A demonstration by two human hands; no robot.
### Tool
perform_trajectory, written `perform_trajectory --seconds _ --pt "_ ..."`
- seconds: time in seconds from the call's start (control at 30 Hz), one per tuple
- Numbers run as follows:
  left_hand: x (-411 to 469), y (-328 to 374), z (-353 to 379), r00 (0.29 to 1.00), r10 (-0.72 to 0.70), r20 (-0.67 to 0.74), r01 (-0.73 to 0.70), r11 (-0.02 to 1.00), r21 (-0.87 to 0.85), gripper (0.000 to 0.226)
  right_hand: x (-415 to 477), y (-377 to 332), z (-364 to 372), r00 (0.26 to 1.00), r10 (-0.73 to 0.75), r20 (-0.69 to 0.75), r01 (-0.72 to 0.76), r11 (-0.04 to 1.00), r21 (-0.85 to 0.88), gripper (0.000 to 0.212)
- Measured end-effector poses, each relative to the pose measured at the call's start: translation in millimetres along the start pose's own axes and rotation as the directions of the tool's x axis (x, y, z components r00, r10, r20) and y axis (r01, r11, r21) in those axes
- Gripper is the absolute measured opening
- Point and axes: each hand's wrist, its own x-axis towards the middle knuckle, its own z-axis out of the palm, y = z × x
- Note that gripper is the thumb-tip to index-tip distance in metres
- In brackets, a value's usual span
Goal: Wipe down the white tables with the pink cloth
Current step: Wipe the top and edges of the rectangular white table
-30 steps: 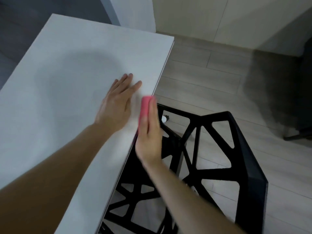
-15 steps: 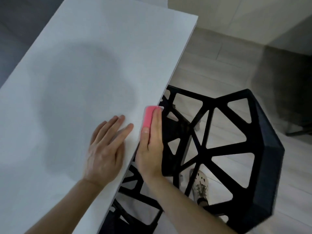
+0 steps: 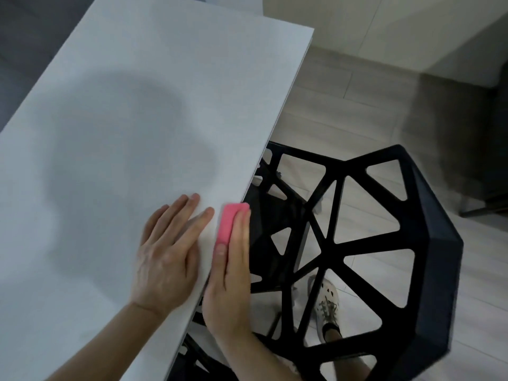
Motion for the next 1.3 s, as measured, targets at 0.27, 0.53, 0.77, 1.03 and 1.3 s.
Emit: perform_trajectory --seconds 0.27,0.53,0.77,1.03,1.3 --pt "0 -5 4 0.999 0.031 -0.030 -0.030 0.999 0.018 0.054 231 -1 -45 0.992 -0.004 -0.127 -0.012 0.992 -0.127 0.053" --pt "4 5 -3 0.997 -0.030 -0.066 0.031 0.999 0.014 0.044 -38 4 11 1.000 0.004 -0.005 -0.004 0.998 0.070 0.057" --pt "1 7 -5 0.978 -0.102 -0.180 0.108 0.994 0.025 0.049 102 8 -18 0.997 -0.046 -0.058 0.041 0.996 -0.079 0.054" --pt "-58 6 -28 0.953 -0.218 -0.211 0.213 0.976 -0.050 0.051 -70 2 17 0.999 0.040 0.007 -0.041 0.998 0.055 0.060" --pt "-209 -15 -67 0.986 -0.142 -0.083 0.147 0.988 0.055 0.033 -1 2 -1 0.996 0.088 0.013 -0.087 0.994 -0.070 0.060"
